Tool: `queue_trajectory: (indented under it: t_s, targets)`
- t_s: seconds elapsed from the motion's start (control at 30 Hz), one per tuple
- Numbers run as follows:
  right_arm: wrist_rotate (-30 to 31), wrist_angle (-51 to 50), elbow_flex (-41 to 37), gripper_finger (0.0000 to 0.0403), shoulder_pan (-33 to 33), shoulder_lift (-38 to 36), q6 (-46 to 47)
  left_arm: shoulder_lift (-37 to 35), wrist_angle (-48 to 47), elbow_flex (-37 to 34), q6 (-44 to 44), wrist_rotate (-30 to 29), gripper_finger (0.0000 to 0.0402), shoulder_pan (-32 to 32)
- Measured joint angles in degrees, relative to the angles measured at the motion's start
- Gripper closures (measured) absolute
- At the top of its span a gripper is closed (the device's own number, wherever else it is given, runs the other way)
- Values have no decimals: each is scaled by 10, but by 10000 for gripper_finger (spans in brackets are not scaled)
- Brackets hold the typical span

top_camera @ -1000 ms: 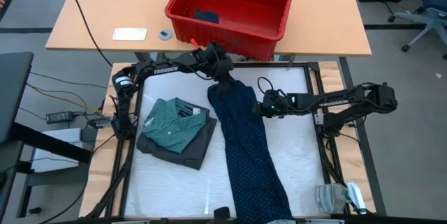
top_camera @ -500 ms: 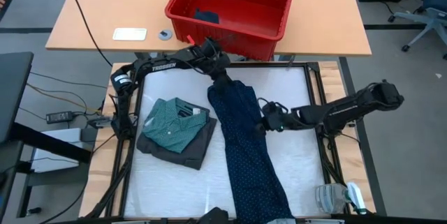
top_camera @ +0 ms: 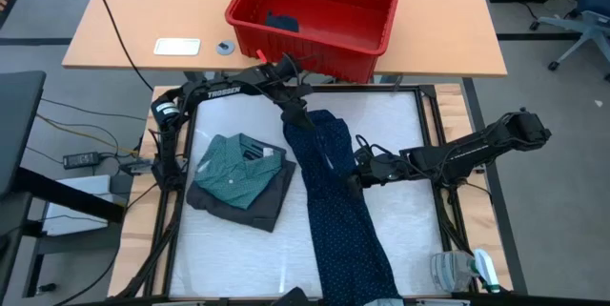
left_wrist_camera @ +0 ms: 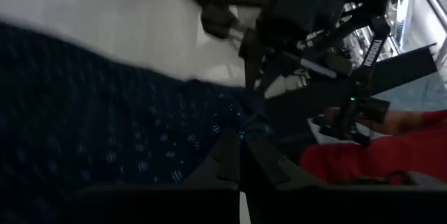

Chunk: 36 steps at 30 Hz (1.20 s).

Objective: Fold laundry
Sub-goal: Fold the dark blue polo

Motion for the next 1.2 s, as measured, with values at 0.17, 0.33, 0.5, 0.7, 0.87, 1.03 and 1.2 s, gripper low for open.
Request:
queue_trajectory:
  t_s: [0.17, 0.33, 0.5, 0.7, 0.87, 1.03, 1.2]
  targets:
    - [-9, -21, 0, 390, -4, 6, 41, 0, -115, 0, 23, -59, 399, -4]
    - [1, -25, 0, 390, -27, 9, 73, -17, -187, 3, 76, -180, 400, 19]
    - [-25, 24, 1, 390, -58, 29, 85, -62, -206, 33, 109, -220, 401, 35]
    - [-78, 102, 1, 390, -80, 87, 100, -61, -217, 87, 128, -257, 401, 21]
    - [-84, 97, 0, 390, -74, 118, 172, 3, -144, 102, 112, -278, 401, -13]
    - [-29, 62, 0, 390, -50, 110, 263, 68, -53, 104, 81, -279, 401, -35]
    - [30, -31, 0, 390, -27, 95, 364, 110, 5, 104, 67, -340, 386, -38]
